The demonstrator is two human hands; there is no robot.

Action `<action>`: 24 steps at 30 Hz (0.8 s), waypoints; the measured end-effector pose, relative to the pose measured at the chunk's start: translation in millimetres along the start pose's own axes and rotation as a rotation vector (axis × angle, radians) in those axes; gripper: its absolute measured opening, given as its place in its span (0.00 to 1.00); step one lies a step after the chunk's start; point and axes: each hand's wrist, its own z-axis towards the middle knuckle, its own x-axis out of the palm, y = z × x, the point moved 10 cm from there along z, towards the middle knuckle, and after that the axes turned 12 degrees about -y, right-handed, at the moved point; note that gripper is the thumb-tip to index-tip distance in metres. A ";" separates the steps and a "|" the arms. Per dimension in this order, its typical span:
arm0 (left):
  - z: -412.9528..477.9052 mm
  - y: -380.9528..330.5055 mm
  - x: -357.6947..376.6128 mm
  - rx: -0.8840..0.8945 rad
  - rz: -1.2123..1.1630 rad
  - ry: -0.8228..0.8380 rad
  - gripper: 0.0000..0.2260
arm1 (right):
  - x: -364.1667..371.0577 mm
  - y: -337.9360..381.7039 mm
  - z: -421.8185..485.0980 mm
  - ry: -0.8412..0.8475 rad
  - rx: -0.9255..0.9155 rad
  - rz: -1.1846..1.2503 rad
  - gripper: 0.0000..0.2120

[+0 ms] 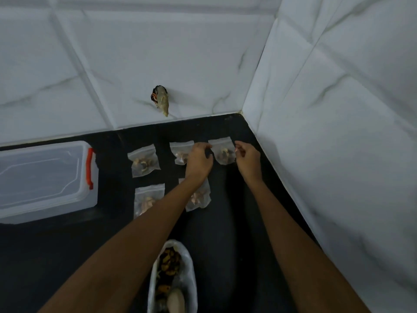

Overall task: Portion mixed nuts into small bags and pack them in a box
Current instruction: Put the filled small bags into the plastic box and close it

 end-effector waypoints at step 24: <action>-95.9 121.0 -311.7 0.232 0.717 -0.259 0.39 | 119.1 190.0 -245.3 0.210 -0.597 -0.557 0.28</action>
